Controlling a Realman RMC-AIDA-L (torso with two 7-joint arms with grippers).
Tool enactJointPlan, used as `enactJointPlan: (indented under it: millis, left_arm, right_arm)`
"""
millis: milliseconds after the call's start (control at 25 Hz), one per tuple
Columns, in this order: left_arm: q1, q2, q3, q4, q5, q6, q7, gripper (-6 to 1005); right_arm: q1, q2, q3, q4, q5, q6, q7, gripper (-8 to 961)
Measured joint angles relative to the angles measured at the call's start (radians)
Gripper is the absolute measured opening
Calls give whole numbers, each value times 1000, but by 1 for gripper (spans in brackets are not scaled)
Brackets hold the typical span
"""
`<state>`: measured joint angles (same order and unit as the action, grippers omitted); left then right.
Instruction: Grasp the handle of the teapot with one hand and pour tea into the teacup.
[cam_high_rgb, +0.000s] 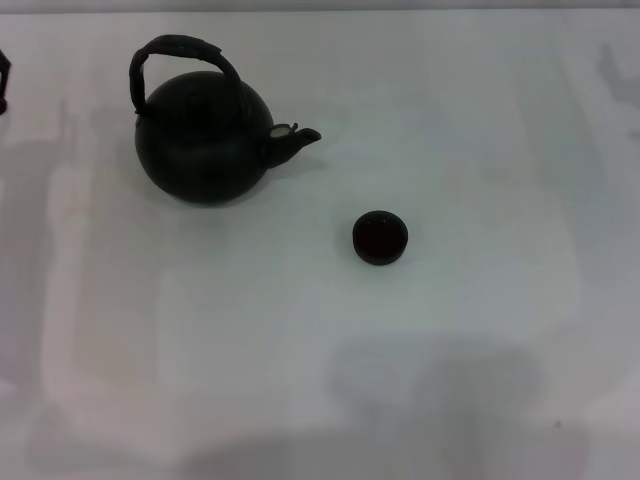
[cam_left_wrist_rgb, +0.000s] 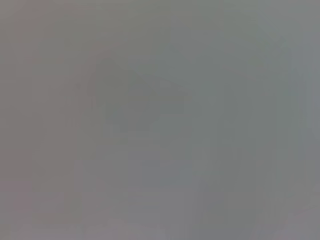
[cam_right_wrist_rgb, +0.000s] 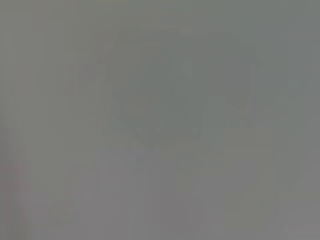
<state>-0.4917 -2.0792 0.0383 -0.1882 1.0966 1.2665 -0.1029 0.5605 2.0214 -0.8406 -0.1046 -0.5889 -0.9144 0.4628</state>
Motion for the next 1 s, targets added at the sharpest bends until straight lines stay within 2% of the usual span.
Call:
enactJointPlan:
  millis: [360, 600, 1000]
  left_arm:
    - [-43, 0, 0, 44, -12, -66, 0, 714]
    - [-84, 2, -27, 83, -20, -167, -47, 713]
    - [-87, 2, -53, 117, -24, -183, -77, 712]
  right_arm:
    - [26, 5, 9, 14, 6, 17, -12, 844]
    - [61, 7, 9, 38, 52, 40, -81, 844]
    - [75, 7, 11, 54, 96, 42, -108, 844]
